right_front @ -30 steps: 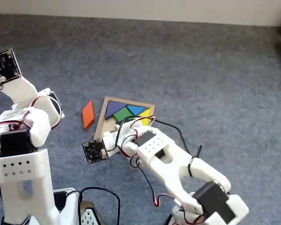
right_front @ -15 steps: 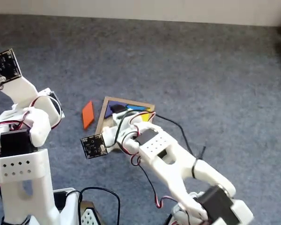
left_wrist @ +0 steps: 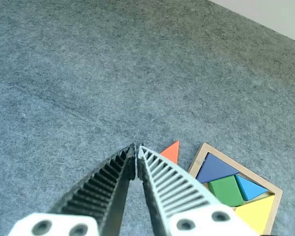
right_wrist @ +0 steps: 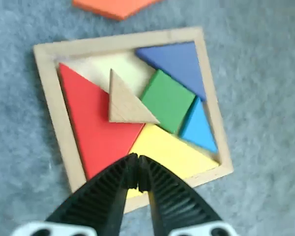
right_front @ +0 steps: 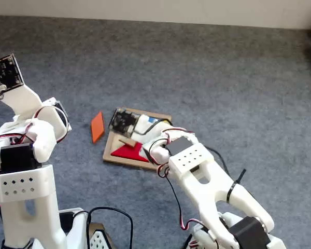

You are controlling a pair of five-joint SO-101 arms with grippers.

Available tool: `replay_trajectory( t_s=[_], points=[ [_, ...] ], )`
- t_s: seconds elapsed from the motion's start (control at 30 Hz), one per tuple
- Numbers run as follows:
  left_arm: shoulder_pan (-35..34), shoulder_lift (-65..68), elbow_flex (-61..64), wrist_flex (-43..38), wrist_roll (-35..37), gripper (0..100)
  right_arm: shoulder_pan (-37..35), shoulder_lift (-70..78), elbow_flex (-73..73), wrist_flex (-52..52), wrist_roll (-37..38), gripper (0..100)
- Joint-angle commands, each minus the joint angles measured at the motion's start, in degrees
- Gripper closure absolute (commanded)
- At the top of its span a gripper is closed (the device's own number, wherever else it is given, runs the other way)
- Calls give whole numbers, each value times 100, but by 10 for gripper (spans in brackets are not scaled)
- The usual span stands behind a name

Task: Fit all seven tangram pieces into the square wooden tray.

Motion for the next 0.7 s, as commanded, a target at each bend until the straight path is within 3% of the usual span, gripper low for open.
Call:
replay_trajectory(
  t_s=[0.0, 0.67],
  points=[
    [-75, -136, -40, -97, 9, 965, 84, -233, -277, 66, -703, 992],
    [-75, -136, -31, -97, 9, 965, -13, 2440, -2202, 66, -782, 992]
  ],
)
